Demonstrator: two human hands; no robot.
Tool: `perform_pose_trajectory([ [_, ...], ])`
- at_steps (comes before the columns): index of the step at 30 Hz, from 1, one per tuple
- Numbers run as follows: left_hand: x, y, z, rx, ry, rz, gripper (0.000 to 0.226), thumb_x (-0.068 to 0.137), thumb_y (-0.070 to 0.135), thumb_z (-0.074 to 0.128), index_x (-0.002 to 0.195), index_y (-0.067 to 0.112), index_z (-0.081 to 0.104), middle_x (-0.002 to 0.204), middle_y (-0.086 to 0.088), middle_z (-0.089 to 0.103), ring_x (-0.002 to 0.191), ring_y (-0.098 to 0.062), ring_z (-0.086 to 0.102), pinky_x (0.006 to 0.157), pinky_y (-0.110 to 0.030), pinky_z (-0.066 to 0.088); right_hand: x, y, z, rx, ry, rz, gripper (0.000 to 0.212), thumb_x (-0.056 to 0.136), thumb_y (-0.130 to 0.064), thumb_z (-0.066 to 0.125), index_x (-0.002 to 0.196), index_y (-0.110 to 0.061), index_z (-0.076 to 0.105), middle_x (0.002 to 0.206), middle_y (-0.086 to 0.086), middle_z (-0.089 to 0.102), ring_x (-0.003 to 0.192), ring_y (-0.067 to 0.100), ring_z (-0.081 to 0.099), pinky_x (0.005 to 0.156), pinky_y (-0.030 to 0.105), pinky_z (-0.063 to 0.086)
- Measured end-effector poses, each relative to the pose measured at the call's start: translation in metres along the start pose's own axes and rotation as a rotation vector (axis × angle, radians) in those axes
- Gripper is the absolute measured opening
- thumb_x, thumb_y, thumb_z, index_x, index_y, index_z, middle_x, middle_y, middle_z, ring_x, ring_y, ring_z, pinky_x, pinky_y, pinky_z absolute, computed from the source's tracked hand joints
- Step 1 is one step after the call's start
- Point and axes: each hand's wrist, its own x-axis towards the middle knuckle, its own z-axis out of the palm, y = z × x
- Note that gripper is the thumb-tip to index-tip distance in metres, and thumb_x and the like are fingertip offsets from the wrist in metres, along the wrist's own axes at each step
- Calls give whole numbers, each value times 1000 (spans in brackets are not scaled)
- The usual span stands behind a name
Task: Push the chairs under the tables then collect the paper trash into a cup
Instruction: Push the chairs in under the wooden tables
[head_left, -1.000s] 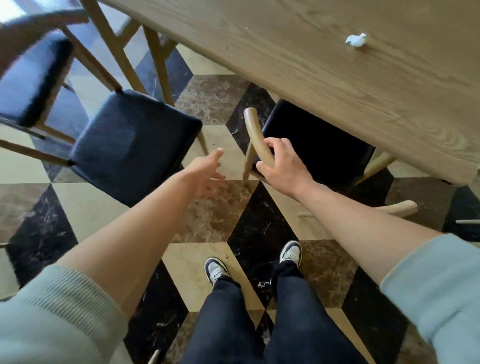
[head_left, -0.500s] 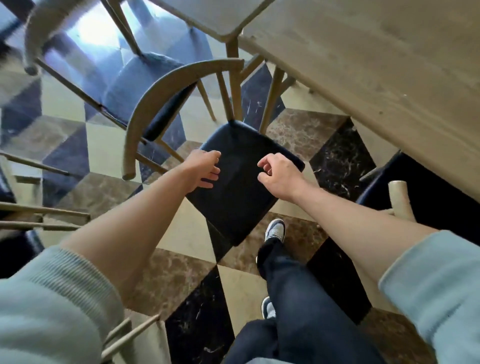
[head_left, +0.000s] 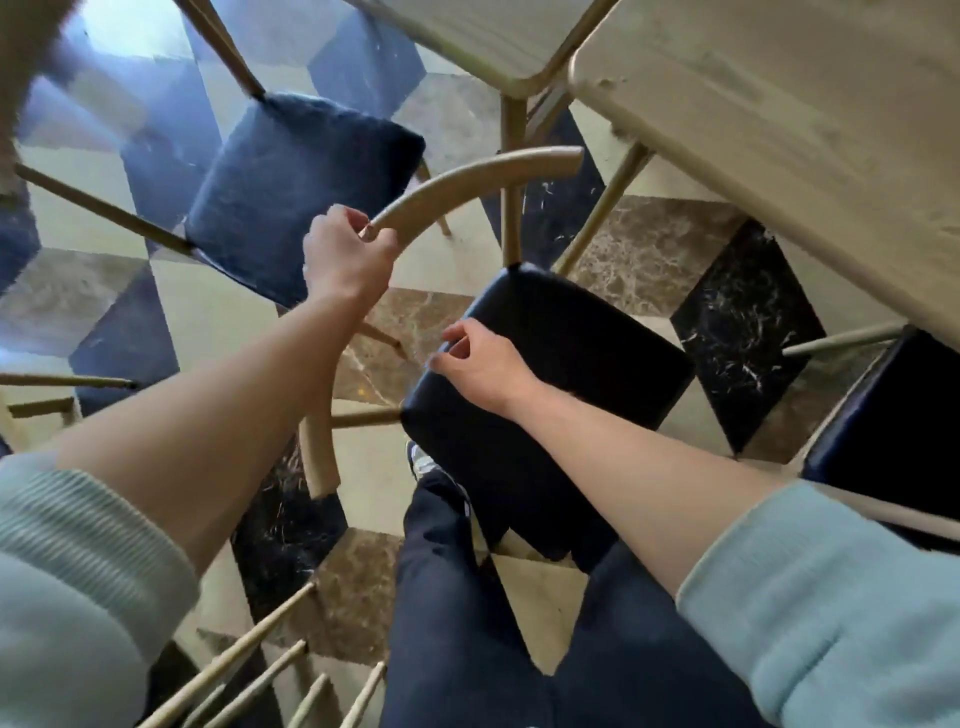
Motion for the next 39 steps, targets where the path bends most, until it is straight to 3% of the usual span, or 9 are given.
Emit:
perform_pose_trajectory([
  [2,31,9,7,11,-62,69,60,78,62,68,117,17,67,111,-4,69,98,-22,67,82,-35,56,21,-14,16,103,-19,78,47,92,-42,70,131,-21,55,114,-2,65,109,19,61,88,32,45],
  [5,66,32,7,26,-319,135,65,64,76,70,95,18,72,80,2,69,73,-16,68,54,-26,47,45,-40,45,234,-135,178,71,84,-48,76,142,-18,47,129,0,58,118,19,55,93,31,43],
  [8,92,38,8,250,-666,269,47,80,49,81,111,16,71,93,-4,71,86,-23,71,70,-35,57,66,-68,81,272,-172,233,88,72,-59,81,143,-19,46,138,5,57,124,23,56,107,42,46],
  [12,107,31,23,215,-830,194,45,82,10,82,124,11,64,107,-15,72,92,-31,76,87,-48,64,82,-87,120,516,-39,387,56,76,-53,80,111,-16,57,123,12,68,111,30,65,101,49,52],
  [14,111,26,24,166,-830,191,41,79,5,81,117,11,67,101,-17,75,90,-32,77,87,-52,64,85,-94,132,575,15,451,37,75,-44,77,94,-21,55,109,12,71,101,31,69,94,46,56],
  [18,113,20,24,87,-832,205,32,79,4,78,110,9,71,95,-20,74,90,-35,75,87,-50,64,85,-105,146,612,211,489,53,66,-37,66,114,-26,48,94,-4,62,83,20,64,72,28,52],
  [21,105,16,22,47,-815,211,24,80,3,76,102,8,69,81,-14,69,73,-28,69,70,-38,60,77,-102,152,597,262,478,47,70,-34,64,112,-31,45,85,-14,57,69,7,58,58,21,44],
  [26,80,8,30,-61,-777,149,23,80,0,74,93,16,64,72,-9,63,62,-19,61,55,-32,54,52,-71,147,431,276,486,41,72,-40,62,109,-34,45,85,-13,58,70,16,62,66,28,49],
  [39,-44,54,96,-436,-442,-281,19,81,11,66,89,21,52,86,-13,66,74,-27,68,59,-42,60,-66,46,-17,-133,95,392,31,68,-41,56,99,-38,55,88,-5,64,79,23,65,69,40,56],
])
